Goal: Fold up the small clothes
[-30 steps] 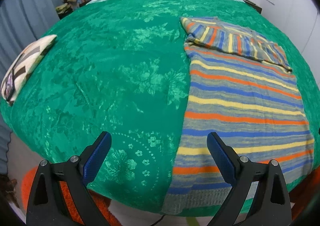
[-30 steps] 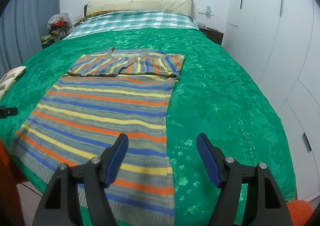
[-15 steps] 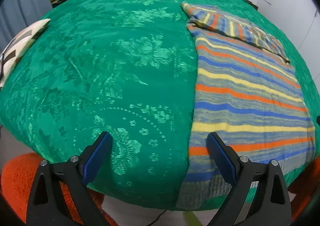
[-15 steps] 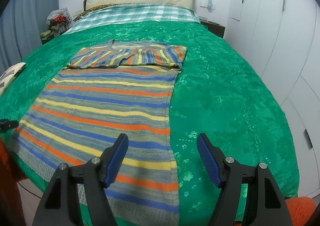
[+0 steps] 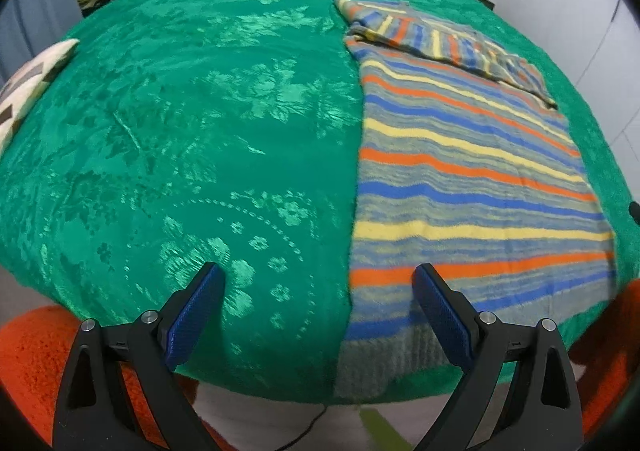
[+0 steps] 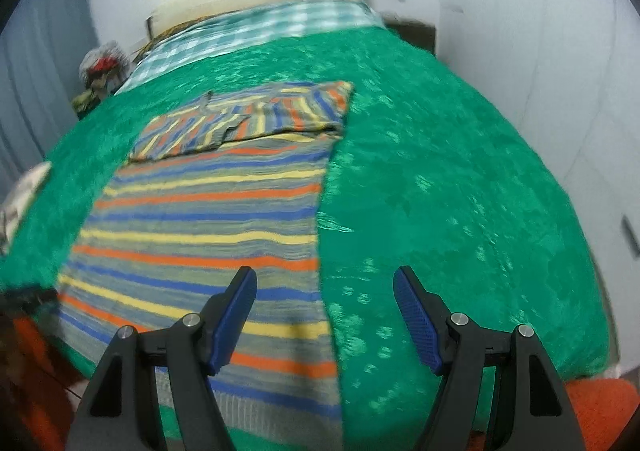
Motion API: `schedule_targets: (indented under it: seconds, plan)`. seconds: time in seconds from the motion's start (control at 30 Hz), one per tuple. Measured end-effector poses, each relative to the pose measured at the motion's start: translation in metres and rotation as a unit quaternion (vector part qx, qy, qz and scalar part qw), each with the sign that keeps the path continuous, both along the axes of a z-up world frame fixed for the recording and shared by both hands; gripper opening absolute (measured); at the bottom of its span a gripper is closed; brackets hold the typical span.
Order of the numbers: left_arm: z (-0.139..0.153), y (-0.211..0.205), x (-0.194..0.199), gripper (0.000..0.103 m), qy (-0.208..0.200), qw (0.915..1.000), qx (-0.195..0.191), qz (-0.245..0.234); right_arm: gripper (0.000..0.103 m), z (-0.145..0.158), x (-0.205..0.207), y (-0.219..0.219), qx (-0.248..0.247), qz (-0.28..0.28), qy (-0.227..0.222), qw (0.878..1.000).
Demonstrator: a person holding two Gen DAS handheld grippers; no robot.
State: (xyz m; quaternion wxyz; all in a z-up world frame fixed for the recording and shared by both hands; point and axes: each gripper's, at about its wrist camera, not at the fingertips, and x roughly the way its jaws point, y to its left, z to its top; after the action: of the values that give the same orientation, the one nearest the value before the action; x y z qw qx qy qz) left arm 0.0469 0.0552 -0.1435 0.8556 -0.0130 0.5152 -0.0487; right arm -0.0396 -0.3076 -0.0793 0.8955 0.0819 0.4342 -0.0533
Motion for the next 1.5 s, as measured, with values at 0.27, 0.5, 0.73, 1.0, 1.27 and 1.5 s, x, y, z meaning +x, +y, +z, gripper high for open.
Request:
schedule_targets:
  seconds: [0.27, 0.5, 0.73, 1.0, 1.27, 1.5]
  plan:
    - [-0.004, -0.019, -0.008, 0.074, 0.030, 0.9983, 0.022, -0.044, 0.070, -0.027, -0.008, -0.007, 0.148, 0.059, 0.177, 0.971]
    - [-0.013, -0.027, -0.009, 0.006, 0.090, 0.9937, 0.020, -0.064, 0.005, -0.068, -0.008, 0.007, 0.127, 0.077, 0.264, 0.953]
    - [0.024, 0.001, 0.031, 0.004, 0.110, 0.9844, -0.134, -0.027, 0.006, -0.024, 0.008, -0.015, 0.230, 0.057, 0.173, 0.956]
    - [0.054, -0.008, 0.173, 0.004, 0.055, 0.9796, -0.193, -0.007, 0.006, 0.001, 0.111, -0.041, 0.266, 0.016, 0.056, 0.962]
    - [0.051, -0.026, 0.290, 0.004, 0.040, 0.9819, -0.185, 0.013, 0.006, -0.004, 0.243, -0.068, 0.246, -0.012, 0.034, 0.969]
    - [0.024, -0.023, 0.393, 0.025, 0.039, 0.9805, -0.174, 0.082, 0.010, -0.041, 0.335, -0.109, 0.302, -0.067, 0.024, 0.951]
